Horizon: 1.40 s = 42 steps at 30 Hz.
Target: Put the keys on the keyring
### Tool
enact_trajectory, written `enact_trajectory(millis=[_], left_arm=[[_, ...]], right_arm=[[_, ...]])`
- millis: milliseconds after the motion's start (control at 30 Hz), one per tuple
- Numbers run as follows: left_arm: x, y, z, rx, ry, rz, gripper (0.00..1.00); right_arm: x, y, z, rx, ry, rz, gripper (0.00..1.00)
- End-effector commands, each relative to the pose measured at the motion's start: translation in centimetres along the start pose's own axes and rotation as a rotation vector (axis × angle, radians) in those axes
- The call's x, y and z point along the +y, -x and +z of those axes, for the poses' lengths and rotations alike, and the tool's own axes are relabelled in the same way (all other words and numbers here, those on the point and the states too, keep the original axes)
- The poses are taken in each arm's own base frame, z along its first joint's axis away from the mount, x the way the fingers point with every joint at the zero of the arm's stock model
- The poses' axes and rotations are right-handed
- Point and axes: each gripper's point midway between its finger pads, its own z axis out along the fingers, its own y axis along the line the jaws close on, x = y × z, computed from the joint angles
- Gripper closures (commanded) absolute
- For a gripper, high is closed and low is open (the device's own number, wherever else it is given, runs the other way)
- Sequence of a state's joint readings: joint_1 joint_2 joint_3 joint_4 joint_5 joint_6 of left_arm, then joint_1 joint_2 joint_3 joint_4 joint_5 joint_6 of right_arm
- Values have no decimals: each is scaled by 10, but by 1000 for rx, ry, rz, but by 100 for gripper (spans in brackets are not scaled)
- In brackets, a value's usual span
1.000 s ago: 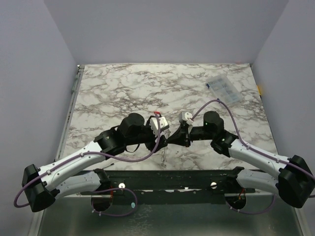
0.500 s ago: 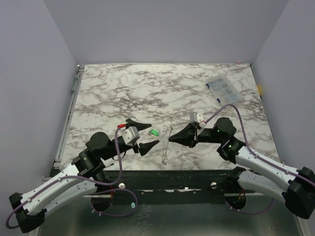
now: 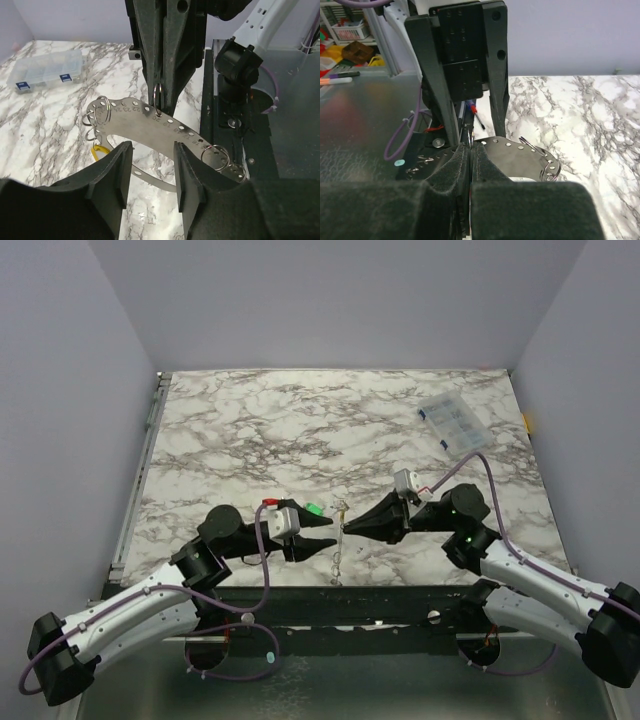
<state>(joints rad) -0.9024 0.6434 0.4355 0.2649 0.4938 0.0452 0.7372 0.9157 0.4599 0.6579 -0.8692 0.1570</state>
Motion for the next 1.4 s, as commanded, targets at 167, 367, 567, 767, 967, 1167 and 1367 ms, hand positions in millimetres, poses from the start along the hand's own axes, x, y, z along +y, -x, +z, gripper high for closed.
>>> enact_trajectory(millis=[167, 367, 567, 767, 967, 1167, 1367], left_arm=[[-14, 32, -3, -101, -80, 47, 74], [-16, 27, -1, -88, -97, 36, 74], [-17, 26, 0, -82, -107, 28, 74], [-19, 22, 1, -72, -122, 14, 74], [-20, 19, 3, -59, -128, -1, 72], [-20, 16, 4, -52, -133, -10, 70], [-21, 15, 5, -48, -136, -13, 63]], right_arm=[[16, -2, 3, 6, 95, -1, 99], [19, -2, 5, 14, 121, 3, 99], [23, 1, 9, 4, 150, 3, 99], [23, 2, 13, -2, 155, 0, 99], [22, 8, 16, -28, 149, -10, 99], [24, 10, 20, -44, 160, -3, 99], [19, 12, 23, -56, 133, -4, 99]])
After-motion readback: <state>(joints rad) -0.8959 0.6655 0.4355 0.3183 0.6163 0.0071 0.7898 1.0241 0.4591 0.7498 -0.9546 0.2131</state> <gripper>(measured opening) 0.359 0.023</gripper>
